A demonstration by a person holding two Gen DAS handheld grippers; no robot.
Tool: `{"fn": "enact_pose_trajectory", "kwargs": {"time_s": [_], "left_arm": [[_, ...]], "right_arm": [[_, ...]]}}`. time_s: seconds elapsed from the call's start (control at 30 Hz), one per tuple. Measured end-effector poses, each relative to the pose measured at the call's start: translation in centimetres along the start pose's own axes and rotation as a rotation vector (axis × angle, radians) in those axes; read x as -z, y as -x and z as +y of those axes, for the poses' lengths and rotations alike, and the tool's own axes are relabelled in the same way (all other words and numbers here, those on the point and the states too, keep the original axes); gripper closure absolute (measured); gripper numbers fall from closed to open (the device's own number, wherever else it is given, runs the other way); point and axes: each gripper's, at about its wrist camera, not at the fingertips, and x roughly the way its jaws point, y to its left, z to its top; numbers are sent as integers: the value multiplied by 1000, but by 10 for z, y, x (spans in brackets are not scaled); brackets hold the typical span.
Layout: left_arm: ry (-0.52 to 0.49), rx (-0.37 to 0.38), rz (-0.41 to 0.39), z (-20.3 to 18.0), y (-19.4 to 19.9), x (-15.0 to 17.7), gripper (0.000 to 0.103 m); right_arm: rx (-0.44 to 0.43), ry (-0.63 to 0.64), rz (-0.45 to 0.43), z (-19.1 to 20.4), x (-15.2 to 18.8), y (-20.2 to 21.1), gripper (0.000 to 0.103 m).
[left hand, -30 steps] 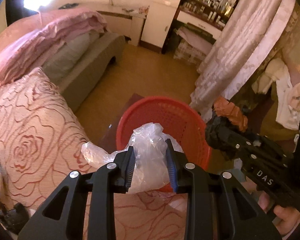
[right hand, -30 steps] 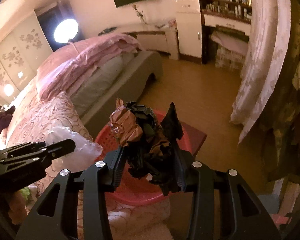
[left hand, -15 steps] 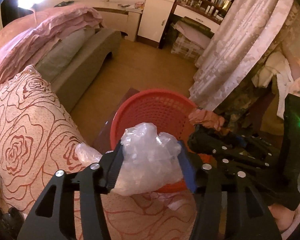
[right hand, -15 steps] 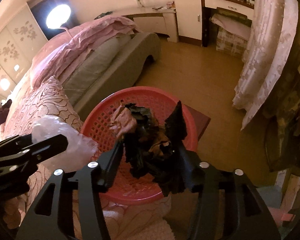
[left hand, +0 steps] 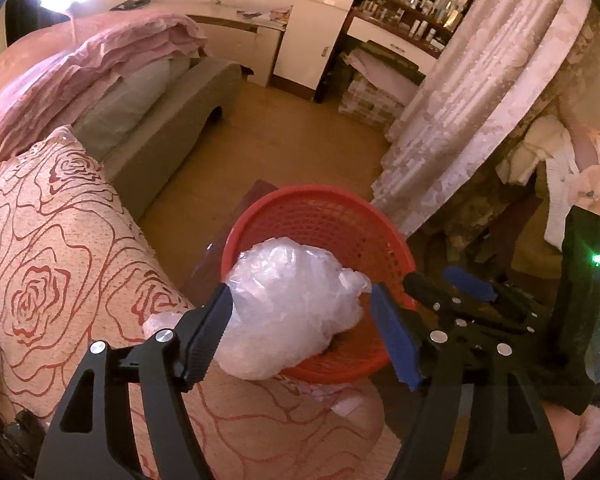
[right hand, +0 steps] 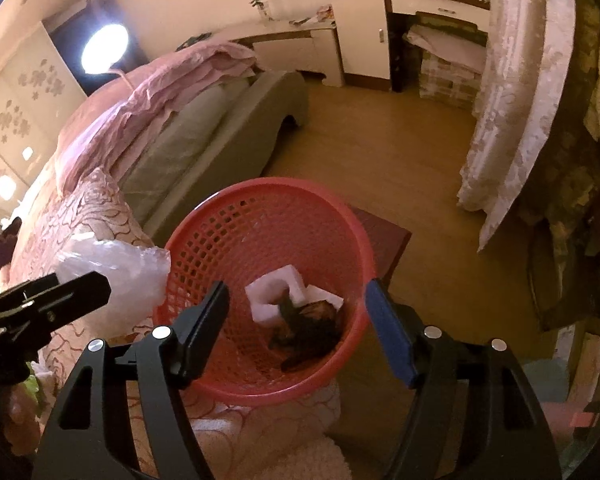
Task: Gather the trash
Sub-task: 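Withdraw both grippers from the wastebasket back toward the bed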
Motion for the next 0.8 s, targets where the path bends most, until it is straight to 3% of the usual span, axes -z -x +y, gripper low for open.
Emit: {"fn": "enact_pose_trajectory", "kwargs": {"time_s": [0.43,0.8], "left_arm": [[-5,24,-56,-6,25,0,29],[5,-61,-140,3,60,9,29]], "right_arm": [[17,-28,-51,-10,-2,20,35],[4,19,-68,4,5,26,35]]}}
